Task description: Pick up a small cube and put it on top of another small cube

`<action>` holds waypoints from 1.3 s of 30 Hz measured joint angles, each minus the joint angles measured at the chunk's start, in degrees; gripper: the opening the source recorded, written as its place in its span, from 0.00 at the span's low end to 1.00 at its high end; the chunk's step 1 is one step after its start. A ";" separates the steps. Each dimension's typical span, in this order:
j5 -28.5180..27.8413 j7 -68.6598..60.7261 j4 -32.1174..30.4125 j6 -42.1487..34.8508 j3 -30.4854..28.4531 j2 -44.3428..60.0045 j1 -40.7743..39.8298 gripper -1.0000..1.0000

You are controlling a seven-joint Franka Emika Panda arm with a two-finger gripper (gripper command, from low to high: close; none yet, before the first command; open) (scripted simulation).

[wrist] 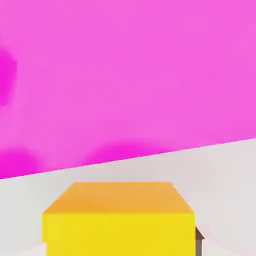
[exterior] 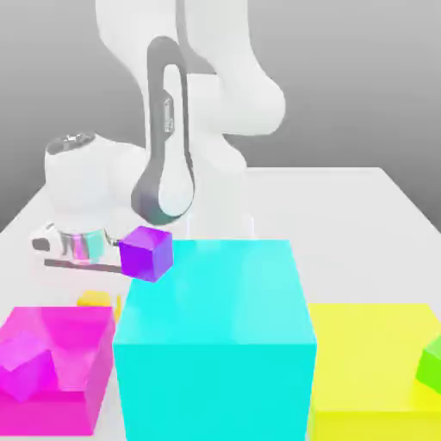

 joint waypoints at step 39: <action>-19.06 51.36 32.33 -25.47 20.82 -4.53 16.68 0.00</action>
